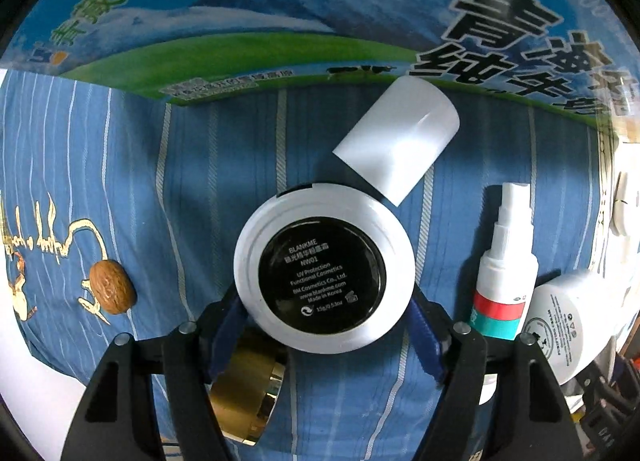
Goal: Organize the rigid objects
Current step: 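Grasp the white black-lidded jar with the left tool while the right tool grasps the silver tin, then lift the jar and tin with both tools and carry them over the box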
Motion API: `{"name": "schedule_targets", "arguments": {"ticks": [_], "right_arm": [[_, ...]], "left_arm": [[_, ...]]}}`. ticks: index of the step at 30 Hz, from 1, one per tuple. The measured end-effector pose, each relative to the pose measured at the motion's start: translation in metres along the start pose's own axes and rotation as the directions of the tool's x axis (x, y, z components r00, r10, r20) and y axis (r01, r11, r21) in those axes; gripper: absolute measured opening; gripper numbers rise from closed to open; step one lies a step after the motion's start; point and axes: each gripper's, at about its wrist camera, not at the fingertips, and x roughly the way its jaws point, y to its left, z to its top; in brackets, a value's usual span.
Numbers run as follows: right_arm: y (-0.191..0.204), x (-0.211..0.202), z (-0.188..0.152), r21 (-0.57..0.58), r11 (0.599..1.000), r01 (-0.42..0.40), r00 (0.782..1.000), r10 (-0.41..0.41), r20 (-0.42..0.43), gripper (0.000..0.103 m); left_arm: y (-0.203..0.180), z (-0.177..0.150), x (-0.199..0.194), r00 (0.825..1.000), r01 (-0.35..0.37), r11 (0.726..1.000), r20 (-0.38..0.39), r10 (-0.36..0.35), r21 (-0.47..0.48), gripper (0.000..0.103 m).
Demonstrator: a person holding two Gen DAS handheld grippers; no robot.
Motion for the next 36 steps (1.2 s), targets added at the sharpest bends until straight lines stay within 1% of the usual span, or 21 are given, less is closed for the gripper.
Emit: {"name": "schedule_targets", "arguments": {"ticks": [5,6,7,8,10,12,13,16,18,19,20,22,23,25,26,28,30,32,33,34,36], "right_arm": [[0.003,0.0,0.006,0.003,1.0,-0.002,1.0,0.002,-0.013,0.075],[-0.001,-0.008,-0.006,0.006,1.0,-0.009,1.0,0.009,-0.016,0.075],[-0.006,-0.016,-0.002,0.012,1.0,-0.019,1.0,0.02,-0.019,0.076],[-0.01,-0.016,-0.001,0.013,1.0,-0.022,1.0,0.023,-0.02,0.078],[-0.005,-0.024,-0.001,0.0,1.0,-0.017,1.0,0.017,-0.015,0.081],[-0.003,-0.021,-0.007,-0.014,1.0,-0.015,1.0,0.015,-0.014,0.081],[0.004,-0.026,0.002,-0.016,1.0,-0.017,1.0,0.016,-0.022,0.081],[0.013,-0.018,0.007,-0.026,1.0,0.006,1.0,-0.006,-0.022,0.081],[0.021,-0.01,0.009,-0.05,0.997,0.05,0.998,-0.053,-0.046,0.079],[0.024,-0.004,0.008,-0.068,0.995,0.071,0.995,-0.076,-0.066,0.073],[0.026,0.0,0.006,-0.071,0.994,0.087,0.993,-0.092,-0.074,0.072],[0.03,0.006,0.003,-0.077,0.992,0.102,0.992,-0.107,-0.063,0.072],[0.031,0.007,0.001,-0.072,0.992,0.104,0.992,-0.108,-0.059,0.072],[0.042,0.002,-0.001,-0.069,0.992,0.106,0.992,-0.11,-0.056,0.071],[0.043,0.0,0.004,-0.069,0.992,0.107,0.992,-0.111,-0.056,0.071],[0.043,0.0,0.0,-0.079,0.99,0.117,0.991,-0.122,-0.057,0.071],[0.048,-0.007,-0.003,-0.094,0.989,0.118,0.99,-0.125,-0.063,0.071],[0.048,0.002,0.005,-0.1,0.989,0.108,0.99,-0.116,-0.076,0.071],[0.048,0.004,0.002,-0.102,0.99,0.101,0.99,-0.11,-0.086,0.071],[0.048,0.005,-0.001,-0.097,0.991,0.09,0.991,-0.099,-0.086,0.071],[0.048,0.007,-0.001,-0.093,0.993,0.077,0.993,-0.085,-0.087,0.071]], "left_arm": [[0.0,0.004,0.003,1.0,0.008,1.0,0.012,-0.008,-0.005,0.071],[0.002,0.002,0.002,1.0,0.01,1.0,0.018,-0.01,-0.009,0.07],[0.003,-0.002,0.001,1.0,0.014,1.0,0.021,-0.013,-0.014,0.07],[0.004,-0.005,0.0,1.0,0.018,1.0,0.022,-0.017,-0.016,0.07],[0.002,-0.014,-0.002,0.999,0.02,1.0,0.03,-0.02,-0.008,0.07],[-0.001,-0.023,-0.003,0.999,0.011,1.0,0.035,-0.012,0.011,0.07],[-0.003,-0.026,-0.004,0.999,0.008,1.0,0.034,-0.009,0.017,0.07],[-0.005,-0.034,0.002,1.0,0.023,0.999,0.007,-0.024,0.022,0.07],[-0.005,-0.036,0.01,0.999,0.033,0.999,-0.02,-0.033,0.011,0.07],[-0.004,-0.036,0.015,0.999,0.037,0.999,-0.029,-0.037,0.003,0.073],[-0.003,-0.036,0.017,0.999,0.049,0.999,-0.021,-0.049,-0.01,0.073],[0.002,-0.035,0.018,0.997,0.068,0.997,-0.031,-0.069,-0.027,0.072],[0.004,-0.035,0.019,0.997,0.076,0.997,-0.031,-0.077,-0.034,0.071],[0.007,-0.036,0.019,0.997,0.067,0.997,-0.039,-0.069,-0.031,0.071],[0.009,-0.037,0.019,0.997,0.065,0.997,-0.032,-0.067,-0.039,0.07],[0.021,-0.039,0.013,0.998,0.066,0.997,-0.018,-0.067,-0.051,0.07],[0.022,-0.041,0.007,0.997,0.078,0.996,-0.01,-0.078,-0.052,0.07],[0.023,-0.043,0.007,0.994,0.103,0.994,-0.026,-0.104,-0.043,0.071],[0.025,-0.042,0.011,0.992,0.116,0.992,-0.042,-0.118,-0.049,0.072],[0.028,-0.04,0.014,0.992,0.109,0.992,-0.055,-0.112,-0.058,0.073],[0.037,-0.036,0.017,0.988,0.134,0.986,-0.063,-0.141,-0.1,0.076]]}}
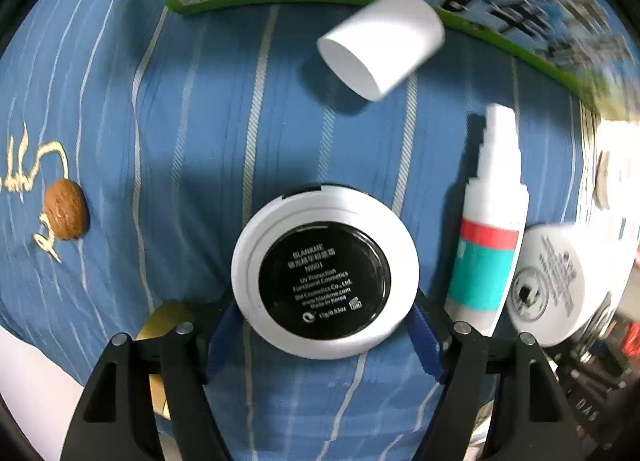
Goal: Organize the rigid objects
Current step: 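Lift the jar and tin with both tools and carry them over the box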
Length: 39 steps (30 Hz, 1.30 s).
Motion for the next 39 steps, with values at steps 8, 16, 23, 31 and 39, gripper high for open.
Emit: {"name": "schedule_targets", "arguments": {"ticks": [8,16,23,31,39], "right_arm": [[-0.01,0.013,0.009,0.036,0.998,-0.047,0.998,0.049,-0.047,0.072],[0.018,0.018,-0.002,-0.051,0.996,0.073,0.996,-0.075,-0.039,0.07],[0.012,-0.004,-0.019,-0.066,0.998,0.013,1.0,-0.014,-0.017,0.07],[-0.003,-0.05,-0.029,-0.092,0.984,-0.15,0.988,0.152,0.015,0.07],[0.002,-0.154,-0.009,-0.149,0.961,-0.235,0.952,0.258,0.165,0.07]], "left_arm": [[0.013,0.021,0.0,1.0,-0.016,1.0,-0.002,0.016,-0.025,0.08],[0.007,0.006,-0.014,0.997,-0.07,0.998,0.045,0.069,0.006,0.073],[-0.001,-0.046,-0.05,0.989,-0.075,0.997,0.132,0.073,0.011,0.073],[-0.005,-0.094,-0.121,0.975,0.028,0.999,0.219,-0.032,0.023,0.073],[-0.072,-0.058,-0.227,0.929,0.058,0.995,0.361,-0.082,0.076,0.073]]}}
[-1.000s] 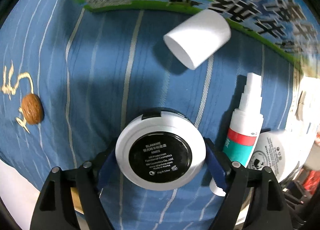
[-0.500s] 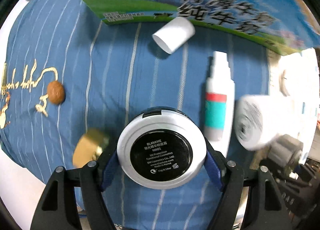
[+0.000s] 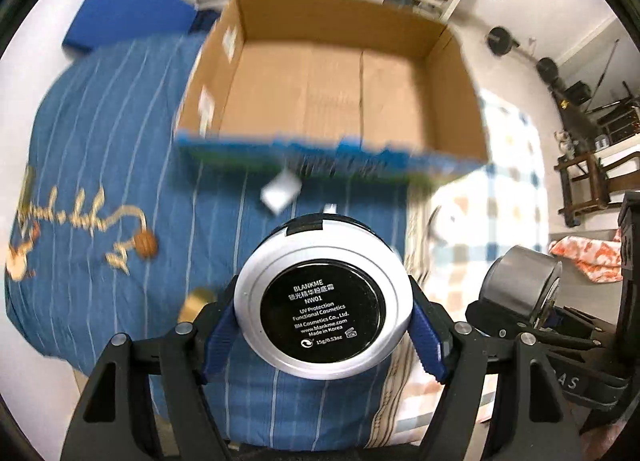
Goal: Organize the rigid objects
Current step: 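Lift the jar and tin with both tools and carry them over the box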
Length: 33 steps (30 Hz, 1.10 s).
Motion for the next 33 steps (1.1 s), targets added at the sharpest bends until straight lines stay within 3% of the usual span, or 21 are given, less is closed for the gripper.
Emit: {"name": "schedule_targets", "arguments": {"ticks": [5,8,13,19,26,30,33], "right_arm": [[0.022,-0.058,0.04,-0.039,0.999,-0.01,0.995,0.014,0.097,0.07],[0.035,-0.067,0.074,-0.049,0.999,0.017,0.991,-0.01,0.135,0.07],[0.056,-0.056,0.136,-0.066,0.994,0.082,0.987,-0.072,0.145,0.07],[0.07,-0.013,0.207,-0.049,0.989,0.141,0.985,-0.135,0.108,0.07],[0.065,0.046,0.27,-0.032,0.982,0.186,0.981,-0.184,0.06,0.07],[0.062,0.078,0.291,-0.054,0.974,0.218,0.976,-0.218,0.021,0.07],[0.067,0.091,0.3,-0.1,0.948,0.302,0.953,-0.3,0.033,0.07]], "left_arm": [[-0.009,0.067,-0.003,0.998,0.011,0.999,0.055,-0.013,0.039,0.073],[-0.009,0.104,0.002,0.998,0.014,0.998,0.065,-0.018,0.059,0.073],[-0.004,0.173,0.031,0.999,0.038,0.997,0.025,-0.04,0.069,0.073],[-0.001,0.237,0.085,0.998,0.048,0.997,-0.042,-0.045,0.068,0.073],[-0.002,0.272,0.162,0.987,0.051,0.996,-0.158,-0.04,0.067,0.073],[-0.001,0.28,0.202,0.966,0.09,0.995,-0.249,-0.077,0.041,0.073],[-0.002,0.283,0.223,0.952,0.097,0.995,-0.293,-0.085,0.026,0.073]]}}
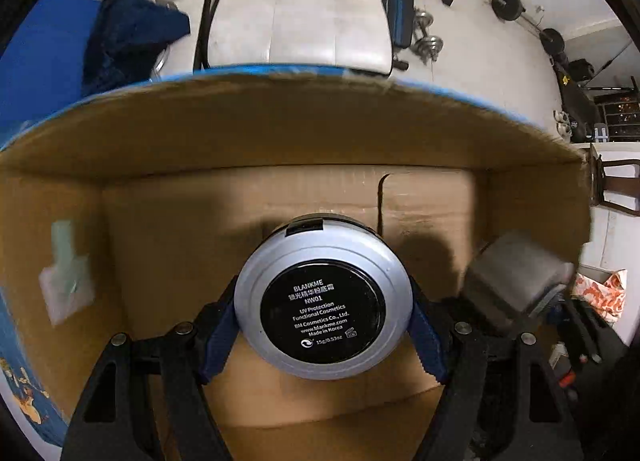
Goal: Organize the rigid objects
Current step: 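Lift the jar and tin with both tools and carry them over the box, then lower the jar and tin into the box and open both tools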
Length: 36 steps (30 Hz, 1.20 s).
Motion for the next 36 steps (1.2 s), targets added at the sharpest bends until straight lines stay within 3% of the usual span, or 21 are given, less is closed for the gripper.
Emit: {"name": "schedule_targets", "arguments": {"ticks": [9,12,28,30,34,36], "right_arm": [[0.003,-0.002,0.009,-0.04,0.999,-0.015,1.0,0.014,-0.025,0.071],[0.009,-0.004,0.002,-0.058,0.997,-0.049,0.999,0.047,-0.028,0.071],[-0.011,0.046,0.041,-0.037,0.998,-0.051,0.992,0.046,-0.118,0.073],[-0.016,0.039,0.043,-0.033,0.998,-0.045,0.994,0.042,-0.101,0.085],[-0.018,0.025,0.036,-0.051,0.998,-0.031,0.994,0.025,-0.108,0.092],[-0.021,0.018,0.029,-0.067,0.998,0.002,0.995,-0.009,-0.099,0.096]], "left_arm": [[0.005,0.001,0.012,0.999,-0.036,0.999,-0.013,0.036,0.007,0.073],[0.012,-0.001,0.013,0.999,-0.023,1.0,-0.023,0.023,-0.006,0.073],[0.026,0.005,0.016,0.993,0.045,0.995,-0.103,-0.054,-0.09,0.074],[0.025,0.004,0.013,0.993,0.052,0.994,-0.104,-0.062,-0.097,0.083],[0.024,-0.005,-0.001,0.993,0.063,0.993,-0.096,-0.073,-0.098,0.09],[0.021,-0.015,-0.014,0.996,0.051,0.995,-0.07,-0.057,-0.084,0.099]]}}
